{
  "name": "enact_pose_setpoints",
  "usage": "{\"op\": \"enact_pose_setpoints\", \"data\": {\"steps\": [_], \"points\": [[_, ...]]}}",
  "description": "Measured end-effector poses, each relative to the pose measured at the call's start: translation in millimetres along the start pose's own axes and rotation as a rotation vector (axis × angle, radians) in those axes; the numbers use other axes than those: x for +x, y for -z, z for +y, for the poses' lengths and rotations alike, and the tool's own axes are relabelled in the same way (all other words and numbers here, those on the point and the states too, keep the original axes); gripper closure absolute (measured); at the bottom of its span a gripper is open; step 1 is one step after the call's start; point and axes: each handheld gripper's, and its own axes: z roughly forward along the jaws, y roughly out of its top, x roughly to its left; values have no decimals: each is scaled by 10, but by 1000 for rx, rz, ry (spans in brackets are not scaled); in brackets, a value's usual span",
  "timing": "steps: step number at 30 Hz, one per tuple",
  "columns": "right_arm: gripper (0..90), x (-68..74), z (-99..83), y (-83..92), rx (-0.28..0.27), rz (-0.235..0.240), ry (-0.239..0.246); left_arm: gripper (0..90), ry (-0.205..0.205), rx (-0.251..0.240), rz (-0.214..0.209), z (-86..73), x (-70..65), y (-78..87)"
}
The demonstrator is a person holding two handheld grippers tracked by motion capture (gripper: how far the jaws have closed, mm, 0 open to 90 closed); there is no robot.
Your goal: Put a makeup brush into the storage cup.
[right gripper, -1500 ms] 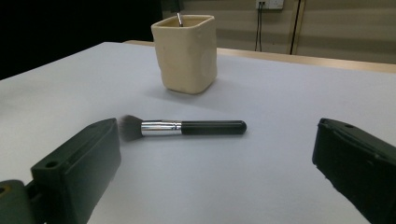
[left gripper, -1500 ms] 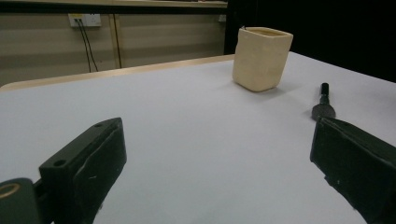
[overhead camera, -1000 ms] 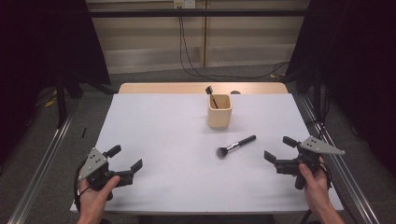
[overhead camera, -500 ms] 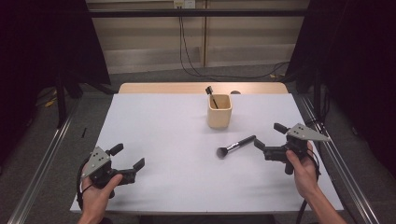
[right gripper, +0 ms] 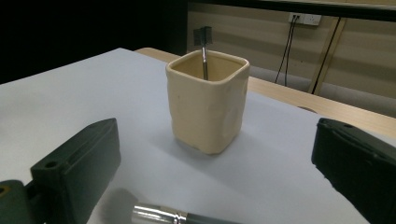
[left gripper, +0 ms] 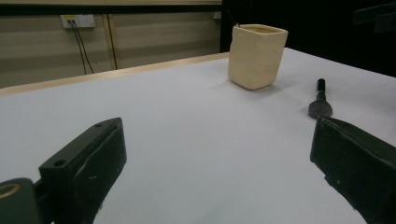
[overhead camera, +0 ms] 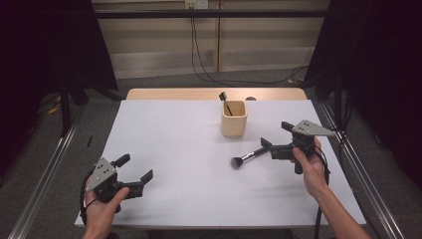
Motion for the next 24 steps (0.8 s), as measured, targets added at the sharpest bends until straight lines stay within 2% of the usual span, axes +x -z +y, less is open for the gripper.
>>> {"op": "enact_pose_setpoints", "data": {"steps": [1,9,16,24], "points": [[23,-3,23,-24,15,12,4,36,0,0,0,0,0,0],[25,-62,199,-185,51,27,22,36,0,4,-1,-2,3,-3],[19,-80,203,-259,139,60,27,36,1,3,1,-4,7,2],[25,-141,228,-270,232,57,54,36,-15,11,-3,2,2,-14]]}}
